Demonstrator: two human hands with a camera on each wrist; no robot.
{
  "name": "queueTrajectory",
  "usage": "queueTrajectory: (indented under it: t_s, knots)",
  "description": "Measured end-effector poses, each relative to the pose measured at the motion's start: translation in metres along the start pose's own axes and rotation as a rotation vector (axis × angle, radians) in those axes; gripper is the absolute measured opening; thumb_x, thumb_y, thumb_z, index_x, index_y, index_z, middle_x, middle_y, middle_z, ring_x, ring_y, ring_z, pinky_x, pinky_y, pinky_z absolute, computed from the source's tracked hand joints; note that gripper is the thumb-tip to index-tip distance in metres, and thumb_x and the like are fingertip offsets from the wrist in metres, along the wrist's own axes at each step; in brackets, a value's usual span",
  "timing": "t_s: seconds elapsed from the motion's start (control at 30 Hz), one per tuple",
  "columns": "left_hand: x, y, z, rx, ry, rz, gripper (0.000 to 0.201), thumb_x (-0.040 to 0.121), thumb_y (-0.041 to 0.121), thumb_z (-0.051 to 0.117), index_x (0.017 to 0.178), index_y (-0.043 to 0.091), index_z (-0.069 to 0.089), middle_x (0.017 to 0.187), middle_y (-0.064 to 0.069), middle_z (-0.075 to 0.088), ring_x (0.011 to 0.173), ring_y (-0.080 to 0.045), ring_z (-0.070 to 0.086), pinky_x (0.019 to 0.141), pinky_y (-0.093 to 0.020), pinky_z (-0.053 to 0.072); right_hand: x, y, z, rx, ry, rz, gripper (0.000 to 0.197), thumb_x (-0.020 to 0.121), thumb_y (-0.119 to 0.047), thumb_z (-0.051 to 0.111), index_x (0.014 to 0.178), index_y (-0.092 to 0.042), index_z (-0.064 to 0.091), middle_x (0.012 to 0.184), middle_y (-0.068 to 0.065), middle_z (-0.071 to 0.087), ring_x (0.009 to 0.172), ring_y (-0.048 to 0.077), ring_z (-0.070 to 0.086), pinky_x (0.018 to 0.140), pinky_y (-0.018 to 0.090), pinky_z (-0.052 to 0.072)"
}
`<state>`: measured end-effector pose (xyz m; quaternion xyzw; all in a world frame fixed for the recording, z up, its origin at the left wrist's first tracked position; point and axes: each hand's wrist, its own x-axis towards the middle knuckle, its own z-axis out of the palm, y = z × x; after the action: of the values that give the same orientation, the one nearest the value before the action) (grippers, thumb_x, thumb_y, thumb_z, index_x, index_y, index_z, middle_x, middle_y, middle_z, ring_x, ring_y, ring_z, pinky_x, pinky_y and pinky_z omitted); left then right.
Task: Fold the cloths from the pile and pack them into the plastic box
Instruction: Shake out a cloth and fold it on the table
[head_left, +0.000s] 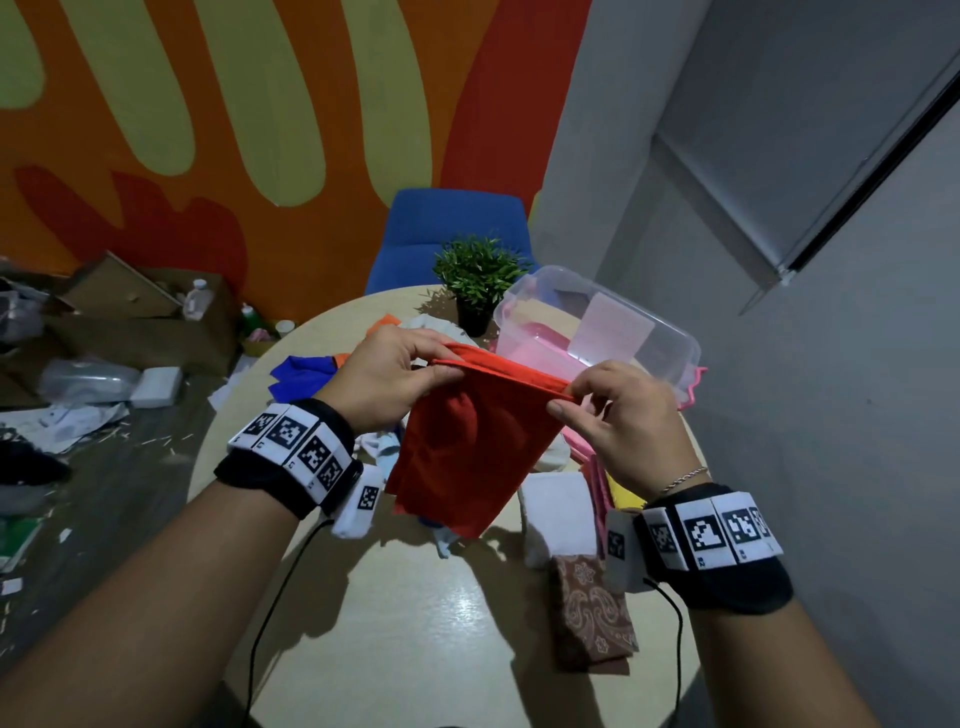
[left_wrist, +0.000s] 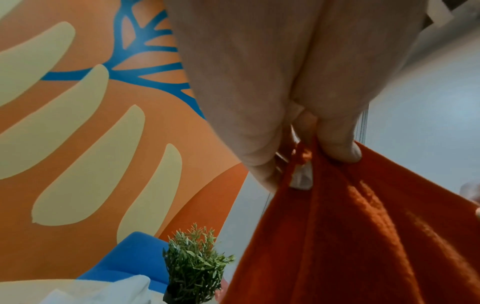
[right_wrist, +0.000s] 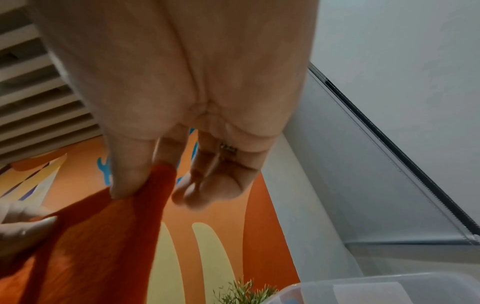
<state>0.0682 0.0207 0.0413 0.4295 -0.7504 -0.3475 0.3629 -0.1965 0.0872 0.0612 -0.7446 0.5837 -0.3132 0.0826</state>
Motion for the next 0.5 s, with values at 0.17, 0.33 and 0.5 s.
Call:
queueTrajectory:
  t_s: [0.17,0.33,0.5]
  knots:
    - [0.0012,-0.0026,-0.0070,0.035,-0.035,-0.034,0.013,0.093,0.013,0.068,0.100,0.016,0.079,0.103,0.010,0.074,0.101,-0.002,0.066,0.091,-0.014,0.049,-0.0004,-0.0021,-0.0079,0.082,-0.118,0.057,0.012,0.082,-0.022,0.080,0.077,-0.024,0.069,0.069,-0.015,0.064,0.067,0.000,0.061,0.060,0.010,0.045]
    - [0.0001,0.0033,-0.0067,-0.013,0.012,0.006,0.012,0.086,0.005,0.074,0.095,0.011,0.080,0.096,0.006,0.075,0.092,-0.006,0.069,0.084,-0.015,0.053,0.0007,-0.0012,-0.0097,0.074,-0.077,0.063,0.013,0.082,-0.025,0.080,0.077,-0.024,0.069,0.068,-0.017,0.062,0.068,-0.002,0.060,0.059,0.007,0.043]
    - [-0.0015,0.0065,-0.0040,-0.132,0.101,-0.030,0.014,0.074,0.003,0.084,0.088,0.005,0.081,0.091,-0.007,0.074,0.085,-0.013,0.069,0.077,-0.021,0.055,0.0045,0.0027,-0.0095,0.037,0.000,0.072,0.007,0.084,-0.026,0.078,0.083,-0.020,0.074,0.074,-0.009,0.070,0.070,0.006,0.065,0.069,0.024,0.055]
